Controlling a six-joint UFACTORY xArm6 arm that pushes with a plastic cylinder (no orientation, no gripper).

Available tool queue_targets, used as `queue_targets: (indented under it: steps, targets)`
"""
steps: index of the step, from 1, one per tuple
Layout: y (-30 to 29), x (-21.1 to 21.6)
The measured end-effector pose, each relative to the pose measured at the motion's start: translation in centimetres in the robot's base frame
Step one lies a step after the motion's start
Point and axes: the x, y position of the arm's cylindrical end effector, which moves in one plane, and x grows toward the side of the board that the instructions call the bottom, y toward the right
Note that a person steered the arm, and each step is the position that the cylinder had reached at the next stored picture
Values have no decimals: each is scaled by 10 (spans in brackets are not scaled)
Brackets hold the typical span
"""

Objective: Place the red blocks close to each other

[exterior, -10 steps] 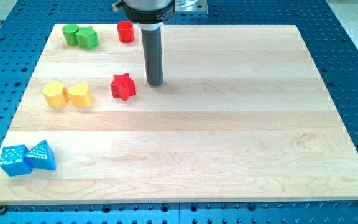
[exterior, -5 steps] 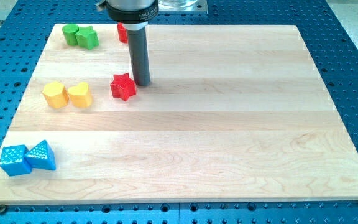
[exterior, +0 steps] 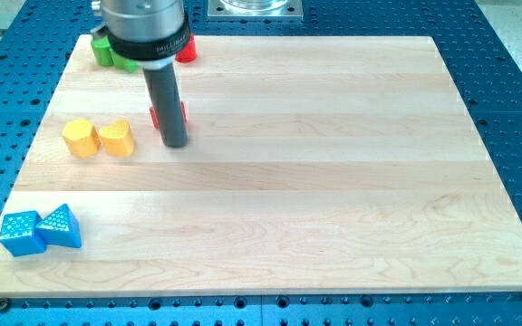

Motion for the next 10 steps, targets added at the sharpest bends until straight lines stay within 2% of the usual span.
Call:
queue_targets:
  steps: [4,5,6,7,8,9,10]
  targets:
    - [-5,-18]
    - [43,-43]
    - [53,-116]
    - [29,-171]
    - [-4,-185]
    - [26,-214]
    - [1,-216]
